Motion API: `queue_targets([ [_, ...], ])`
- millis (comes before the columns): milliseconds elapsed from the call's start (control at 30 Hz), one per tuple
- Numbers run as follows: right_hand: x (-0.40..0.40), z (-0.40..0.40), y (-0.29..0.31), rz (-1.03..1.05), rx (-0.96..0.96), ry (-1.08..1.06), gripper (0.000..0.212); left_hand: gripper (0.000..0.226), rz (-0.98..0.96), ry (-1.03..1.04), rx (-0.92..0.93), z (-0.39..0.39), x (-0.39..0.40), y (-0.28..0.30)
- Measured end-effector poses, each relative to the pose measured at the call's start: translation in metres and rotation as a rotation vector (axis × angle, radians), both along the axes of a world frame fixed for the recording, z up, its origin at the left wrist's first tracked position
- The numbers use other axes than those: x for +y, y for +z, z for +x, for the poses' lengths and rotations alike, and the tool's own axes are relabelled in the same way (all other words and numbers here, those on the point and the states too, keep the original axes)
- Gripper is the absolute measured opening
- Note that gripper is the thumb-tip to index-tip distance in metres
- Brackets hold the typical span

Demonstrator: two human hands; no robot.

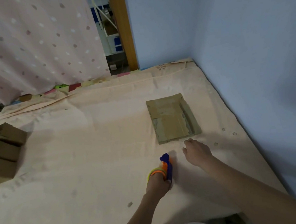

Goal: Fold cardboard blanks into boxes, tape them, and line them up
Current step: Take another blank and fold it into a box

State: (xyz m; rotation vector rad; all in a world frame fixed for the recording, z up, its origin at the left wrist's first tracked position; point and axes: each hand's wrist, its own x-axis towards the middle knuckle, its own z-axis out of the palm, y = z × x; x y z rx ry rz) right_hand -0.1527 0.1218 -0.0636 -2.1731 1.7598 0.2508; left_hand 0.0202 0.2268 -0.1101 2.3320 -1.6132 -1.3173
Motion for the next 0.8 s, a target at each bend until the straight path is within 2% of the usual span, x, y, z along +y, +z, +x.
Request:
queue_targets([
  [100,-0.007,0.001,0.001,0.012,0.008,-0.014,0.041,0.035,-0.002,-0.001,0.013,0.002,-0.002,-0.001],
  [167,-0.010,0.002,0.002,0.019,0.013,-0.016,0.040,0.038,0.004,-0.014,0.017,0.002,-0.002,0.001],
  [400,-0.022,0.008,0.004,0.025,0.029,-0.032,0.036,0.013,0.025,-0.051,0.038,0.008,-0.009,0.010],
  [500,-0.029,0.012,0.003,0.036,0.029,-0.032,0.034,0.029,0.028,0.001,0.027,0.016,-0.015,0.014],
  [633,-0.043,0.019,0.003,0.049,-0.010,-0.069,0.033,0.026,0.026,0.038,0.029,0.034,-0.029,0.020],
  [800,-0.069,0.023,-0.003,0.097,-0.093,-0.177,0.031,0.019,0.063,-0.048,0.044,0.042,-0.032,0.018],
])
